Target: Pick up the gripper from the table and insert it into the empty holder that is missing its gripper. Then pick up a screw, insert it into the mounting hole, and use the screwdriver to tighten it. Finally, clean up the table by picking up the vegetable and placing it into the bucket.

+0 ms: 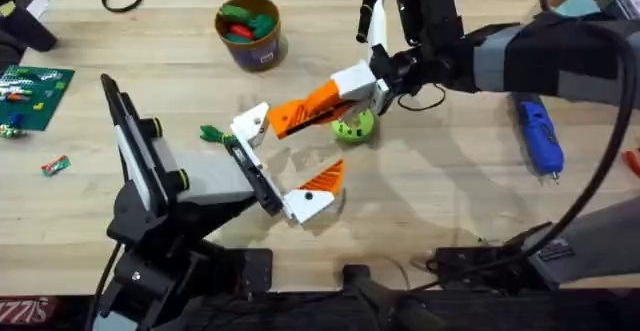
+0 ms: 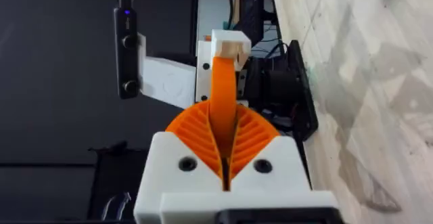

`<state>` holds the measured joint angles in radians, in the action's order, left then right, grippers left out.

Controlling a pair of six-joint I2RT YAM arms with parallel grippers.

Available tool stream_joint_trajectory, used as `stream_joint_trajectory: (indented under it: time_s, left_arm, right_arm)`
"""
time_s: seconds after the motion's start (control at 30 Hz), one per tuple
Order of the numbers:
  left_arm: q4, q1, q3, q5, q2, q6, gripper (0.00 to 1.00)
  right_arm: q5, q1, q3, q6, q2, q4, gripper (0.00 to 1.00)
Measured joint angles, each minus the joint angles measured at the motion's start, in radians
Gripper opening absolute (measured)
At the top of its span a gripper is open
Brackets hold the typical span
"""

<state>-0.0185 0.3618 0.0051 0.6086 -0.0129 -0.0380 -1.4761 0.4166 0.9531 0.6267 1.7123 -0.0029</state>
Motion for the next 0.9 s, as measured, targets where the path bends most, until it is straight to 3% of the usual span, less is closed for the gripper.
stream_joint_trajectory:
  time_s: [0.53, 0.9]
  left_arm:
    - [-0.017, 0.0, 0.0, -0.01, 0.0, -0.009, 0.986]
    - [-0.007, 0.0, 0.0, -0.01, 0.0, -0.011, 0.986]
  right_arm:
    - [0.011, 0.021, 0.001, 0.077, 0.05, 0.049, 0.018]
    - [0.014, 0.043, 0.007, 0.16, 0.07, 0.201, 0.018]
